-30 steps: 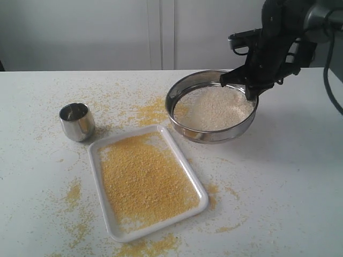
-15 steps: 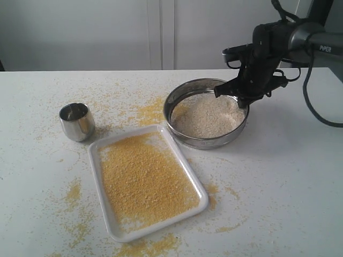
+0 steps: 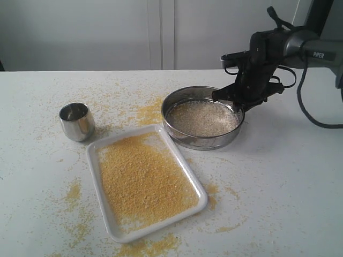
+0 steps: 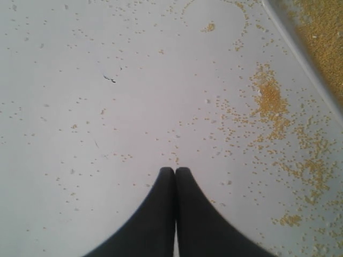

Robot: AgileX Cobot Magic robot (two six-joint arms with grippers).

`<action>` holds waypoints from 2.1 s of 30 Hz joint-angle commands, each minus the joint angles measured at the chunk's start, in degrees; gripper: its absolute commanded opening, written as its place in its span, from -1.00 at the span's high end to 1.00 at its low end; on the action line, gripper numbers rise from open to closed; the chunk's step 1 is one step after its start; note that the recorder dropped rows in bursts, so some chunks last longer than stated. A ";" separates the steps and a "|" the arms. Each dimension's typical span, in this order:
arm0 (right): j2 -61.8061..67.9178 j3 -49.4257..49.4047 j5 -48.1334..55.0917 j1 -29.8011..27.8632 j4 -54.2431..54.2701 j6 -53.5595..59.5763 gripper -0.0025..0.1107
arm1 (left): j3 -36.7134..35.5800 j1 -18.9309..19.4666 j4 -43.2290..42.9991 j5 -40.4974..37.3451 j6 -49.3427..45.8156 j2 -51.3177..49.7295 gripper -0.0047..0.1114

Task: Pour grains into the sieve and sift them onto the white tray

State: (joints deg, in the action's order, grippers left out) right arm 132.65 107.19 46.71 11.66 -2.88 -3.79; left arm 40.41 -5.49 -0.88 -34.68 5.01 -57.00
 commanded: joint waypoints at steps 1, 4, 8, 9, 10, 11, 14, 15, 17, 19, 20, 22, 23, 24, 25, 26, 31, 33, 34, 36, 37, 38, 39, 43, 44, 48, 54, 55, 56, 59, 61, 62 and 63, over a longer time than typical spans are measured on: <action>-1.52 0.33 0.47 -0.40 -1.98 -0.35 0.51 | -0.30 0.20 0.40 -0.47 0.16 0.53 0.91; -3.70 0.33 0.35 -0.50 -1.96 -0.35 0.52 | -0.30 0.20 0.40 -0.47 0.16 0.53 0.91; -6.32 0.33 1.06 -0.50 -1.96 -0.35 0.52 | -0.30 0.20 0.40 -0.47 0.16 0.53 0.91; -6.96 0.33 1.73 -0.50 -1.96 -0.35 0.54 | -0.30 0.20 0.40 -0.47 0.16 0.53 0.91; -7.52 0.33 2.59 -0.50 -2.01 -0.35 0.56 | -0.30 0.20 0.40 -0.47 0.16 0.53 0.91; -8.14 0.33 3.37 -0.50 -2.31 -0.35 0.59 | -0.30 0.20 0.40 -0.47 0.16 0.53 0.91; -10.25 -0.09 5.22 -0.50 -3.10 -0.35 0.75 | -0.30 0.20 0.40 -0.47 0.16 0.53 0.91; -11.03 -0.09 6.06 -0.50 -3.10 0.06 0.82 | -0.30 0.20 0.40 -0.47 0.16 0.53 0.91; -12.60 -0.09 7.86 -0.50 -3.10 1.15 0.96 | -0.30 0.20 0.40 -0.47 0.16 0.53 0.91; -14.30 -0.49 10.02 -0.50 -3.10 1.65 0.96 | -0.30 0.20 0.40 -0.47 0.16 0.53 0.91; -15.29 -0.92 10.65 -0.50 -3.10 1.96 0.96 | -0.30 0.20 0.40 -0.47 0.16 0.53 0.91; -17.55 -2.63 11.09 -0.50 -3.10 2.07 0.96 | -0.30 0.20 0.40 -0.47 0.16 0.53 0.91; -18.65 -3.50 11.09 -0.50 -3.23 2.07 0.96 | -0.30 0.20 0.40 -0.47 0.16 0.53 0.91; -20.00 -4.67 10.96 -0.50 -3.38 2.07 0.96 | -0.30 0.20 0.40 -0.47 0.16 0.53 0.91; -21.39 -5.76 10.82 -0.50 -3.38 2.07 0.96 | -0.30 0.20 0.40 -0.47 0.16 0.53 0.91; -22.50 -6.62 10.59 -0.50 -3.38 2.07 0.96 | -0.30 0.20 0.40 -0.47 0.16 0.53 0.91; -28.79 -11.81 9.78 -0.50 -3.38 2.07 0.96 | -0.30 0.20 0.40 -0.47 0.16 0.53 0.91; -30.56 -13.72 9.78 -0.50 -3.38 2.07 0.96 | -0.30 0.20 0.40 -0.47 0.16 0.53 0.91; -31.49 -14.87 9.68 -0.50 -3.38 2.07 0.96 | -0.30 0.20 0.40 -0.47 0.16 0.53 0.91; -33.24 -17.09 9.37 -0.50 -3.38 2.07 0.96 | -0.30 0.20 0.40 -0.47 0.16 0.53 0.91; -34.30 -18.48 8.80 -0.50 -3.38 2.07 0.96 | -0.30 0.20 0.40 -0.47 0.16 0.53 0.91; -35.39 -19.91 8.08 -0.50 -3.38 2.07 0.96 | -0.30 0.20 0.40 -0.47 0.16 0.53 0.91; -36.32 -21.31 7.47 -0.50 -3.38 2.07 0.96 | -0.30 0.20 0.40 -0.47 0.16 0.53 0.91; -41.45 -26.71 3.73 -0.50 -3.38 2.07 0.96 | -0.30 0.20 0.40 -0.47 0.16 0.53 0.91; -42.85 -28.11 2.74 -0.50 -3.38 2.07 0.96 | -0.30 0.20 0.40 -0.47 0.16 0.53 0.91; -47.71 -32.66 1.11 -0.50 -3.38 2.07 0.96 | -0.30 0.20 0.40 -0.47 0.16 0.53 0.91; -56.02 -38.67 -0.47 -0.50 -3.38 2.07 0.96 | -0.30 0.20 0.40 -0.47 0.16 0.53 0.91; -57.44 -39.83 -0.92 -0.50 -3.26 2.07 0.96 | -0.30 0.20 0.40 -0.47 0.16 0.53 0.91; -58.88 -40.97 -1.45 -0.50 -3.26 2.07 0.96 | -0.30 0.20 0.40 -0.47 0.16 0.53 0.91; -62.88 -44.42 -2.98 -0.50 -3.15 2.07 0.96 | -0.30 0.20 0.40 -0.47 0.16 0.53 0.91; -65.78 -46.60 -3.82 -0.50 -3.15 2.07 0.96 | -0.30 0.20 0.40 -0.47 0.16 0.53 0.91; -67.29 -47.85 -4.52 -0.50 -3.15 2.07 0.96 | -0.30 0.20 0.40 -0.47 0.16 0.53 0.91; -68.81 -49.09 -5.00 -0.50 -3.15 2.07 0.96 | -0.30 0.20 0.40 -0.47 0.16 0.53 0.91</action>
State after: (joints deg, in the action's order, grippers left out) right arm 67.51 61.03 43.62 11.66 -5.66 -2.34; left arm 40.41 -5.49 -0.88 -34.68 5.01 -57.00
